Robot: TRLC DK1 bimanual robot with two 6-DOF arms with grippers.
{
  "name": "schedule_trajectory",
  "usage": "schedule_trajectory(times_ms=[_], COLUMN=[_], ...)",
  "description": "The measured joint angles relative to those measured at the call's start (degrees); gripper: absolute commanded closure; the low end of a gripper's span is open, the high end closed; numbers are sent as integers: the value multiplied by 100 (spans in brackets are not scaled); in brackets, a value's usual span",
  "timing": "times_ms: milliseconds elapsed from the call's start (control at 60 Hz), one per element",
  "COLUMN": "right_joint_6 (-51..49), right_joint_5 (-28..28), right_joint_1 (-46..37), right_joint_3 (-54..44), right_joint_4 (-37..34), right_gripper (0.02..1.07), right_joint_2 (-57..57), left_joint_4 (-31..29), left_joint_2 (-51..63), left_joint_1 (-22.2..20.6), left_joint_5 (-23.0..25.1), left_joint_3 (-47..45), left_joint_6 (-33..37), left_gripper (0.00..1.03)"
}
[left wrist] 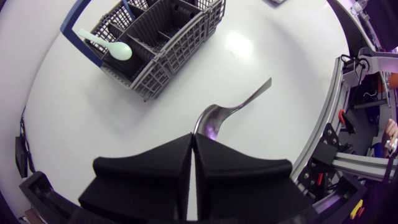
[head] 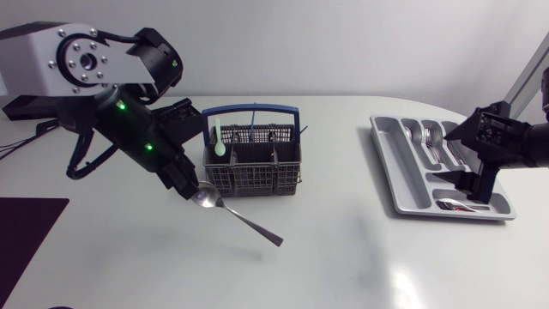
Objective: Unload the cutlery basket into the drawer organizer.
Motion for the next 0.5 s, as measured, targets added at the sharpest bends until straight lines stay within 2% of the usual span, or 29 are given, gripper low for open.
schedule_trajectory(times_ms=[117,283,500], right_joint_6=[986,2662,3882], right_joint_5=[136,809,1261], right_joint_1=[1239,3460,4990], right_joint_3=[-92,-170,-157], right_joint_4=[-94,-85,332], right_gripper=[7,7,10], right_joint_2=[-634,-723,-144], left_joint_4=[-238,-302,-302], left_joint_2=[-11,-13,153], left_joint_1=[238,468,570], left_joint_5=[363,785,1311], left_joint_3=[236,299,308], left_joint_6=[-2,-33,-227], left_gripper=[100,100,100])
